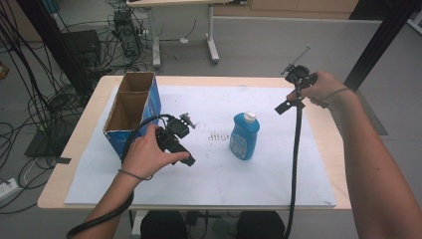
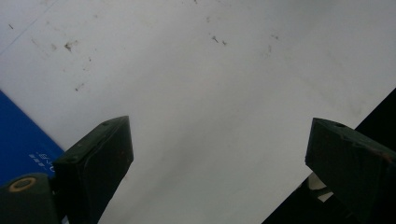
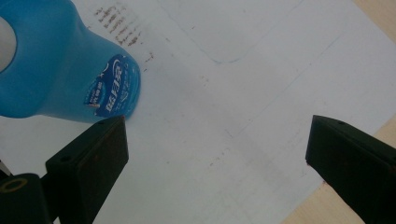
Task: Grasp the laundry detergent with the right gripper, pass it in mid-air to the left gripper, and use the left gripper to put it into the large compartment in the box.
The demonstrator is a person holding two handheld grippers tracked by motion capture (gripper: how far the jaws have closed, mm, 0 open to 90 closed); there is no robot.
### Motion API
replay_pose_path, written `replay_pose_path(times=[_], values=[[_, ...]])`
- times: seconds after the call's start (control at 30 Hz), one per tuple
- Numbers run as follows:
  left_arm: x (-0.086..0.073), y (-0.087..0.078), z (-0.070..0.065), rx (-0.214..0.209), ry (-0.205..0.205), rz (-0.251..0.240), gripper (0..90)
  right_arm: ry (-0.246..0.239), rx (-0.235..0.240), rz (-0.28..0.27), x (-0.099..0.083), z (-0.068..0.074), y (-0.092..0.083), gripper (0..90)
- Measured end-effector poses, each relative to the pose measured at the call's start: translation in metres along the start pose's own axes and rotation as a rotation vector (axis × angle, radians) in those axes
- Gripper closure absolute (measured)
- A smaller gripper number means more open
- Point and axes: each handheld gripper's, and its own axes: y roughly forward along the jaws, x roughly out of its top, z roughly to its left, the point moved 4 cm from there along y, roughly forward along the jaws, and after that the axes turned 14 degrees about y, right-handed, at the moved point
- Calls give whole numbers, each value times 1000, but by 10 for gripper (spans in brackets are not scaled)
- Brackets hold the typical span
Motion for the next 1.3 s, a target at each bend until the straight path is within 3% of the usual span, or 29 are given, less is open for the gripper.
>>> replay_pose_path(times=[0.83,1.3], values=[[-1,1,-4,0,11,3,85,-3,-3,-19,-35,7,3,55],[-1,3,-5,1,12,4,84,11,7,-28,-54,3,9,54]])
